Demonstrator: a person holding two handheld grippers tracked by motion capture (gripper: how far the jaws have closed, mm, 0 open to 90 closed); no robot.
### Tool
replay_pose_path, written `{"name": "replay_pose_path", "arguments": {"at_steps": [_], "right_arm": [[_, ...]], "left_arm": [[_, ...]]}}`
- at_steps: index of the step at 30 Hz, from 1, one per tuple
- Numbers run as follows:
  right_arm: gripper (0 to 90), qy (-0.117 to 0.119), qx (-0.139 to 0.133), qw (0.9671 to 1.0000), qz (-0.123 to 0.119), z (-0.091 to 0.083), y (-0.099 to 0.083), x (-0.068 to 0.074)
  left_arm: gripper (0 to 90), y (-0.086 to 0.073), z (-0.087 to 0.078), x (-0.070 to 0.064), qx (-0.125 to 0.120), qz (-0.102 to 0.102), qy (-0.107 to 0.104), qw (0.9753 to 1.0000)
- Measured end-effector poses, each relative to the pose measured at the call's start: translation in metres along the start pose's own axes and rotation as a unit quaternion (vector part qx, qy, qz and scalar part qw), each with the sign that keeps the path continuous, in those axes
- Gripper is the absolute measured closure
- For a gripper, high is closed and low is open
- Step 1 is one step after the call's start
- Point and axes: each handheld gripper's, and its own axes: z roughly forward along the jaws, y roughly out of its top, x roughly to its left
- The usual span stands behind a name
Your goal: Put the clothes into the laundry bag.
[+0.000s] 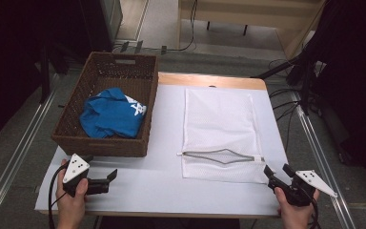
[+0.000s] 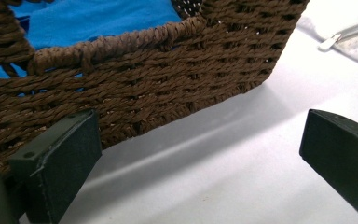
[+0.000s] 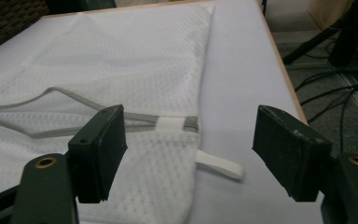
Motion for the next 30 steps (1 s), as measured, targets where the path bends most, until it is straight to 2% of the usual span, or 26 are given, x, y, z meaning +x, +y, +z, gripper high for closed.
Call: {"name": "replay_pose_path", "arguments": {"at_steps": [1,2,4,9,14,16,20,21,22,24,25,26,30], "right_arm": [[26.8,0.007,-0.003,0.9998,-0.018,0.0,0.007,0.008],[26.8,0.007,-0.003,0.9998,-0.018,0.0,0.007,0.008],[27.0,0.018,-0.008,0.9994,-0.029,-0.001,0.018,0.017],[28.8,0.032,-0.012,0.9989,-0.033,0.001,0.035,0.024],[28.8,0.05,-0.004,0.9968,-0.062,0.02,0.064,0.039],[29.2,0.055,-0.005,0.9963,-0.065,0.029,0.071,0.042],[29.2,0.061,0.0,0.996,-0.065,0.042,0.07,0.047],[30.2,0.065,0.001,0.9959,-0.062,0.047,0.066,0.049],[30.7,0.07,0.016,0.9962,-0.049,0.06,0.058,0.05],[30.6,0.072,0.026,0.9958,-0.05,0.064,0.056,0.051],[30.8,0.072,0.036,0.9948,-0.063,0.072,0.051,0.056],[30.8,0.075,0.04,0.9944,-0.063,0.075,0.05,0.058],[30.6,0.091,0.043,0.9925,-0.07,0.088,0.049,0.069]], "left_arm": [[0.0,0.0,0.0,0.001,-0.003,-0.003,-0.004,1.0],[0.0,0.0,0.0,0.001,-0.003,-0.003,-0.004,1.0],[0.0,0.001,-0.001,0.002,-0.003,-0.006,-0.01,0.9999],[0.0,0.002,-0.002,0.002,-0.01,-0.017,-0.014,0.9997],[0.0,0.003,0.002,0.001,-0.005,-0.014,-0.014,0.9998],[0.0,0.003,0.003,0.001,-0.005,-0.015,-0.012,0.9998],[0.0,0.003,0.003,0.0,-0.006,-0.013,-0.012,0.9998],[0.0,0.003,0.003,0.0,-0.006,-0.013,-0.013,0.9998],[0.0,0.003,0.003,-0.001,-0.004,-0.011,-0.01,0.9999],[0.0,0.003,0.004,-0.001,-0.005,-0.01,-0.011,0.9999],[0.0,0.003,0.004,-0.001,-0.005,-0.009,-0.011,0.9999],[0.0,0.003,0.004,-0.001,-0.006,-0.009,-0.012,0.9999],[0.0,0.002,0.003,-0.002,-0.006,-0.011,-0.012,0.9999]]}}
